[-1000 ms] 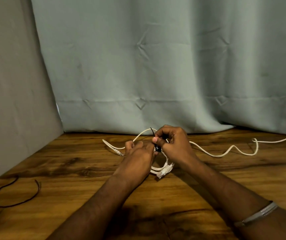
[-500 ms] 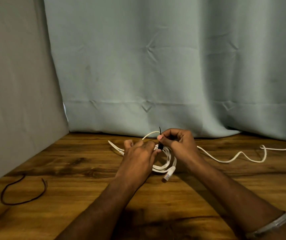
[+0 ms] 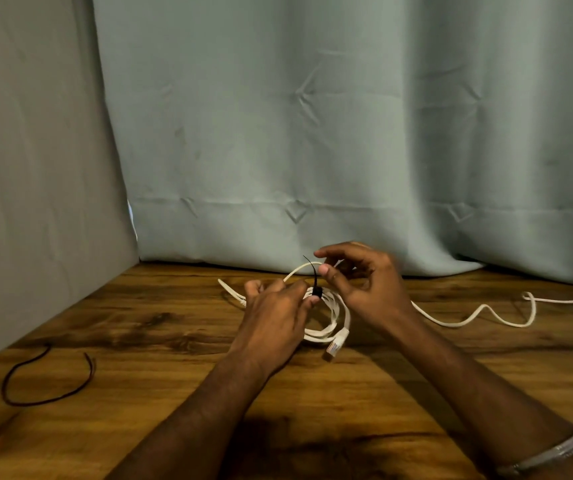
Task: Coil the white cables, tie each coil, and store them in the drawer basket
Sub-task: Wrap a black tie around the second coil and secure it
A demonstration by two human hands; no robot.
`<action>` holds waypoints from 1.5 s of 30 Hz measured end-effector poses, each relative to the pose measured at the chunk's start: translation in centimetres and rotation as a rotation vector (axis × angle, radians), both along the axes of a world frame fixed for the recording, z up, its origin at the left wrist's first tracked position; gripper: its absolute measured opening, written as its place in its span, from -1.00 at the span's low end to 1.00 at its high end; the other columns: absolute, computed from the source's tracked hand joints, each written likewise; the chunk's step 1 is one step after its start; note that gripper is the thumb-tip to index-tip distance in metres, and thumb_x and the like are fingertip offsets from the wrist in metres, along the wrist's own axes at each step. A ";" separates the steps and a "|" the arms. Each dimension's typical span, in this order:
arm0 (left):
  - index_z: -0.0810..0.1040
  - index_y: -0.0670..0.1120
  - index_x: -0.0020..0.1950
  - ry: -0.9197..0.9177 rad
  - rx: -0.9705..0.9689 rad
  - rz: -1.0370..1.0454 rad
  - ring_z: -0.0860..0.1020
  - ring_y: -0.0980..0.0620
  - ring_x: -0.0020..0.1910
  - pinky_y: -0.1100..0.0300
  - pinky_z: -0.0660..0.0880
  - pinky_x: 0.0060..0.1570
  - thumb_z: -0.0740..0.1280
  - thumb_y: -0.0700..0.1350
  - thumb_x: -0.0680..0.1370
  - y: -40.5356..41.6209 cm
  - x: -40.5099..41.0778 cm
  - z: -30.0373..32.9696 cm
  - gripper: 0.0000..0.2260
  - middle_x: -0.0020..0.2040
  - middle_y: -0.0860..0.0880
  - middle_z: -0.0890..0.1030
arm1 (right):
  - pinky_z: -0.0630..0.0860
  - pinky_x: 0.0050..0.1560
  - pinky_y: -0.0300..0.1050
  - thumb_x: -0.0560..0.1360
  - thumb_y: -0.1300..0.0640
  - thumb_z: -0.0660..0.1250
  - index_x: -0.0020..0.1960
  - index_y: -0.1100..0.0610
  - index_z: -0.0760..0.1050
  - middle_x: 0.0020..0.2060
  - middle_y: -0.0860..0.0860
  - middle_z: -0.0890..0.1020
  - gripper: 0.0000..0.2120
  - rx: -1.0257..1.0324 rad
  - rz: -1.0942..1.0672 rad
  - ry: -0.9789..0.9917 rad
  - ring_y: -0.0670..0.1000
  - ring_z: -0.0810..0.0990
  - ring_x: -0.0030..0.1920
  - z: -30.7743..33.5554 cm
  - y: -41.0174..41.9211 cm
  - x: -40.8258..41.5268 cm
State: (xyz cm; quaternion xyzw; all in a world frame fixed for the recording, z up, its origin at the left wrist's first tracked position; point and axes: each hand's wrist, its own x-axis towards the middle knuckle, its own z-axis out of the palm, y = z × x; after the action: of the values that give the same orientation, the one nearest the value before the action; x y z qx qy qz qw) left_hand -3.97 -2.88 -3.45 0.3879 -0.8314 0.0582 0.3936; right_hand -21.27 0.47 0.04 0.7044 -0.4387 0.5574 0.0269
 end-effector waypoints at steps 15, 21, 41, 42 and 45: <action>0.53 0.05 0.11 -0.004 -0.140 0.114 0.43 0.02 -0.04 0.04 0.16 0.08 0.12 0.08 0.68 -0.8 -0.3 0.2 -0.78 -0.10 0.02 0.55 | 0.62 -0.27 -0.18 0.45 0.28 0.53 -0.21 0.05 0.73 -0.39 -0.02 0.72 -0.84 0.233 -0.062 -0.331 -0.11 0.66 -0.37 0.0 -0.6 0.8; 0.56 0.01 0.00 -0.071 -0.268 0.162 0.52 -0.03 -0.07 0.01 0.17 -0.01 0.27 0.03 0.61 -1.6 -0.3 0.1 -0.87 -0.20 0.03 0.65 | 0.47 -0.41 -0.27 0.49 0.29 0.47 -0.33 0.20 0.66 -0.43 0.22 0.67 -0.79 0.401 -0.058 -0.404 0.02 0.59 -0.46 0.0 -0.7 0.9; 0.51 0.03 -0.01 -0.235 -0.368 0.166 0.51 -0.04 -0.03 0.02 0.19 -0.02 0.38 -0.06 0.53 -1.3 -0.4 -0.4 -0.91 -0.15 0.05 0.68 | 0.67 -0.22 -0.03 0.50 0.28 0.50 -0.16 0.19 0.72 -0.38 0.09 0.72 -0.92 0.471 -0.164 -0.096 0.05 0.73 -0.32 0.4 -0.2 -0.1; 0.51 0.02 -0.02 -0.231 -0.366 0.177 0.51 -0.05 -0.05 0.03 0.19 -0.03 0.41 -0.10 0.50 -1.2 -0.4 -0.3 -0.89 -0.17 0.04 0.67 | 0.67 -0.21 -0.03 0.50 0.28 0.50 -0.17 0.17 0.72 -0.38 0.07 0.72 -0.91 0.459 -0.177 -0.085 0.05 0.73 -0.32 0.4 -0.2 0.0; 0.51 0.00 -0.03 -0.238 -0.361 0.195 0.50 -0.06 -0.06 0.02 0.20 -0.05 0.44 -0.15 0.44 -1.3 -0.5 -0.4 -0.82 -0.18 0.02 0.67 | 0.66 -0.19 -0.05 0.50 0.26 0.50 -0.21 0.12 0.71 -0.42 0.02 0.71 -0.87 0.444 -0.190 -0.055 -0.03 0.72 -0.36 0.0 -0.6 0.0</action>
State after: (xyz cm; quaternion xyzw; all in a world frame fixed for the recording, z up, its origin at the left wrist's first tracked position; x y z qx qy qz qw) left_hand -4.44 -4.17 -3.83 0.3799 -0.8067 0.2890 0.3483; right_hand -21.28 -0.13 0.04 0.6332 -0.6152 0.4613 -0.0881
